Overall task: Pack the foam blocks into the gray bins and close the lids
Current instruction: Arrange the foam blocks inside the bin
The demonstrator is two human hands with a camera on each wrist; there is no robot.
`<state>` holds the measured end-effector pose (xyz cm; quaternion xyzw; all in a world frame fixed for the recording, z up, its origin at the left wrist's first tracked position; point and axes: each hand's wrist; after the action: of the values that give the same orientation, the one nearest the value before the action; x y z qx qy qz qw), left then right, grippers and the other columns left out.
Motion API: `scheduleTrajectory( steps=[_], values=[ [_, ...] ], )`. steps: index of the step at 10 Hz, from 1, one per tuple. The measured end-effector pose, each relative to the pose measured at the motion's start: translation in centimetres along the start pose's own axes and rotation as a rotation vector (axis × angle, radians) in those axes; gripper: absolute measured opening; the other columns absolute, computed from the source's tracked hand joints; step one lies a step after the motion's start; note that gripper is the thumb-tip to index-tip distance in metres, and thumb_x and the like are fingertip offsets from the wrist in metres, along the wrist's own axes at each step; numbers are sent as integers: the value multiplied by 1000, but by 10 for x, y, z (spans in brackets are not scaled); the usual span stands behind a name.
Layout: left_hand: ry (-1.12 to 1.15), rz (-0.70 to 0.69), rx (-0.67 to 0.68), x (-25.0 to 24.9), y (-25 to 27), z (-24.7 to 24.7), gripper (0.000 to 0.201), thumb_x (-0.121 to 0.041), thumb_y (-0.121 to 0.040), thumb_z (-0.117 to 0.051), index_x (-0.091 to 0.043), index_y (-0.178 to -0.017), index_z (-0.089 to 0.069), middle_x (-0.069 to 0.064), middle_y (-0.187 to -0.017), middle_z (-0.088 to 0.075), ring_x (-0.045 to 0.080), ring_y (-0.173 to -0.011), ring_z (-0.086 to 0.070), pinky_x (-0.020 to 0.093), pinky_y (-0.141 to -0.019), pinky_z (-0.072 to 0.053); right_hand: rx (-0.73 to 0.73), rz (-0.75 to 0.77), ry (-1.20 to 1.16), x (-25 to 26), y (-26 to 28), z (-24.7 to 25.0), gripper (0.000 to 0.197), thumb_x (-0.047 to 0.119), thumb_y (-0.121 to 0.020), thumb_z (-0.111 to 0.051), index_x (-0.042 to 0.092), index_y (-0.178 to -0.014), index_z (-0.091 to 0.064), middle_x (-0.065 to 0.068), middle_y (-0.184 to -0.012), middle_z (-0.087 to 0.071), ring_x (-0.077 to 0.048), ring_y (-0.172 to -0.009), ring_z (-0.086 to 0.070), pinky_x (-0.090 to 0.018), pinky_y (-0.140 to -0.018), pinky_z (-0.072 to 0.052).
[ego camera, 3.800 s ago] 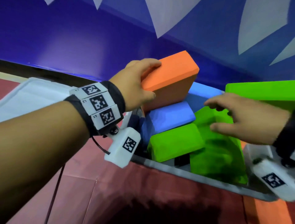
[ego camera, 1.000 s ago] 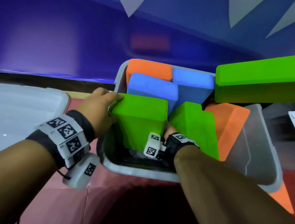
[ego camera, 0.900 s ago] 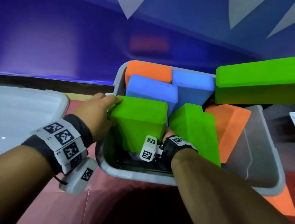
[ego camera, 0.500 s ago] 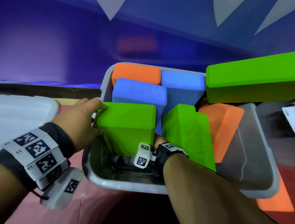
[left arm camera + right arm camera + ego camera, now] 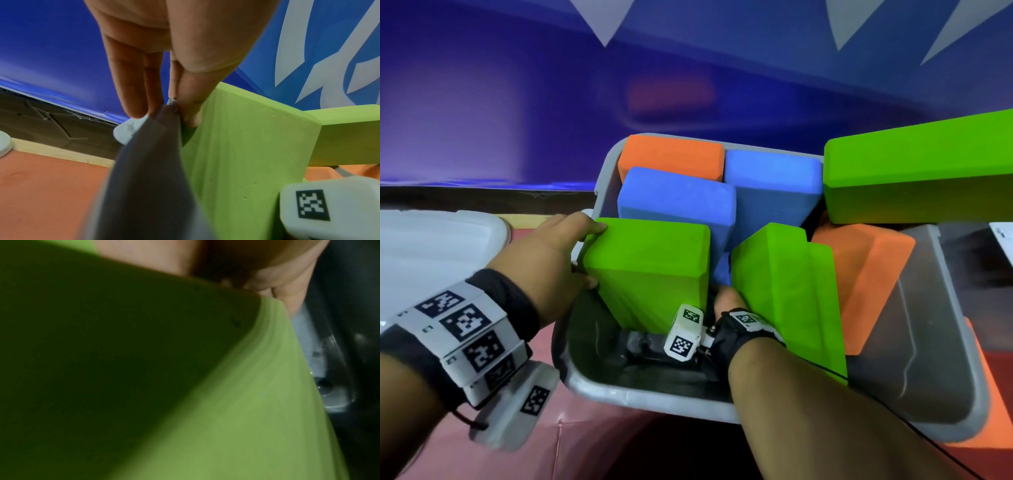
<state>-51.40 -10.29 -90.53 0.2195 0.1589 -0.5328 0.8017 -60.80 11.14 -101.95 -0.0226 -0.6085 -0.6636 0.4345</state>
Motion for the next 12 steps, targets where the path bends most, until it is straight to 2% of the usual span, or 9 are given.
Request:
scheduleTrajectory(
  steps=[2,4,5,6,7,8,9,10,12],
  values=[
    [-50,-32,40,-9,-5,3,78,-9,-70,-81,-30,-138,-47,7,-124,-55,33,-98,-61,43,-90,-48,6,-32,211,21,17,5,43,13,-107,-23,-2,-144,-36,-17,-149,-40,-29,-135,-40,-26,-89,-40],
    [-52,-62,58,-35,-8,15,88,-20,-67,-84,-33,-142,-40,6,-128,-57,28,-108,-59,27,-91,-41,-167,76,-29,49,46,43,40,8,-106,-23,-6,-133,-48,-19,-134,-57,-24,-124,-53,-25,-88,-40],
    [103,-42,34,-38,-8,19,94,-25,-65,-88,-30,-144,-37,-5,-120,-59,17,-91,-58,18,-81,-36,-15,120,-321,58,62,47,49,21,-106,-30,12,-77,-69,-5,-56,-69,-11,-51,-67,-25,-56,-55],
    [144,-43,16,-35,-9,21,87,-28,-64,-88,-28,-139,-45,-10,-113,-59,10,-78,-53,16,-77,-34,79,218,-558,79,82,51,42,52,-93,-50,13,-90,-67,-19,-72,-60,-32,-65,-59,-35,-71,-58],
    [200,-51,9,-33,-6,19,68,-26,-65,-88,-30,-125,-56,-11,-105,-62,2,-69,-52,18,-73,-37,92,272,-493,106,112,62,50,60,-88,-51,19,-113,-61,-14,-81,-62,-29,-68,-62,-31,-64,-53],
    [277,-51,-8,-37,-5,20,58,-26,-65,-88,-30,-115,-59,-17,-87,-58,-4,-70,-53,10,-64,-41,-62,459,-308,115,128,68,33,53,-83,-60,28,-103,-67,-2,-78,-65,-19,-68,-62,-30,-68,-46],
    [325,-44,-28,-39,-4,16,55,-27,-63,-89,-29,-111,-61,-19,-83,-58,-2,-76,-56,9,-67,-43,-149,551,-78,108,128,63,50,61,-53,-72,40,-98,-74,10,-107,-69,-12,-97,-62,-34,-89,-44],
    [373,-47,-62,-51,-3,9,56,-31,-68,-86,-26,-117,-60,-16,-96,-60,5,-90,-58,14,-76,-40,-168,543,33,99,124,68,101,61,-43,-77,25,-135,-55,11,-131,-59,-9,-118,-57,-35,-107,-41],
    [368,-5,8,-72,-7,-9,86,-40,-61,-89,-20,-135,-49,-3,-127,-56,13,-109,-55,17,-86,-36,-303,543,550,90,118,78,102,58,-60,-74,24,-149,-36,0,-149,-42,-15,-133,-43,-33,-114,-31]
  ],
)
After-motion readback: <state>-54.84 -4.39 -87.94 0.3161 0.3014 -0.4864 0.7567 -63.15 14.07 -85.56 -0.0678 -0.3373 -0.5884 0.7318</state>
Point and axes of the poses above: each hand's wrist, its own y-axis away from the middle knuckle, its own z-axis out of the back of the hand, x = y × z
